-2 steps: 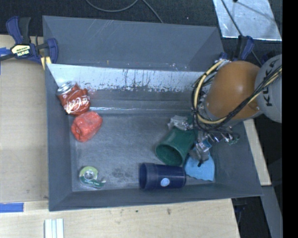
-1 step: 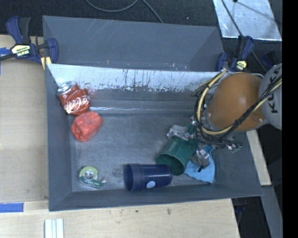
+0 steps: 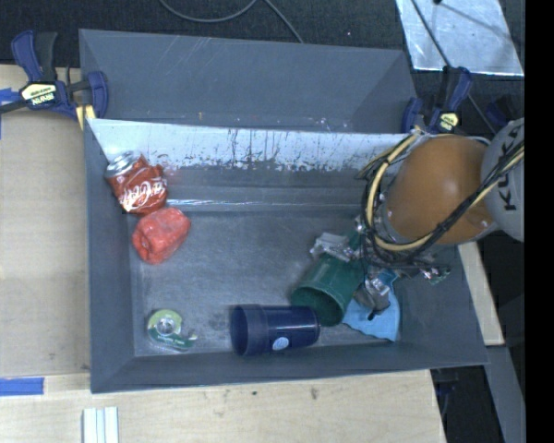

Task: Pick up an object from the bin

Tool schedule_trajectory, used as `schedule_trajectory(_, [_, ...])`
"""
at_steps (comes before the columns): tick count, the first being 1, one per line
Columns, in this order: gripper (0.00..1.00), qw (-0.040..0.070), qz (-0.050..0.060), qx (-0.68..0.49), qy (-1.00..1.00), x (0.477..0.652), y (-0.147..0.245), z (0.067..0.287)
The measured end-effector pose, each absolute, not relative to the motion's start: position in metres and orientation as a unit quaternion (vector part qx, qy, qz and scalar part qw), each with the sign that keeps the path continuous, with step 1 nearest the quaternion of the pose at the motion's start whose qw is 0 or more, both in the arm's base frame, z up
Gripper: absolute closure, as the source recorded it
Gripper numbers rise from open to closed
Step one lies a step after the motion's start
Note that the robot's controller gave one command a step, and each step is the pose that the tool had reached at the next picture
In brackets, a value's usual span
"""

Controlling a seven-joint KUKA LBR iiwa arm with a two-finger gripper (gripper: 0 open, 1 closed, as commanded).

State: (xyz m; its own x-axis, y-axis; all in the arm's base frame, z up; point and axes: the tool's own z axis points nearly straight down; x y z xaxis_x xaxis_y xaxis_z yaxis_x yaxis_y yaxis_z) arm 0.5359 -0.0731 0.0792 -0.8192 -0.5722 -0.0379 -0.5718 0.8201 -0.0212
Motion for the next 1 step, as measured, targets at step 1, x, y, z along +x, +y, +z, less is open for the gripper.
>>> schedule_trajectory(1, [1.0, 0.022, -0.004, -0.3, 0.954, 0.5356, -0.0725, 0.083])
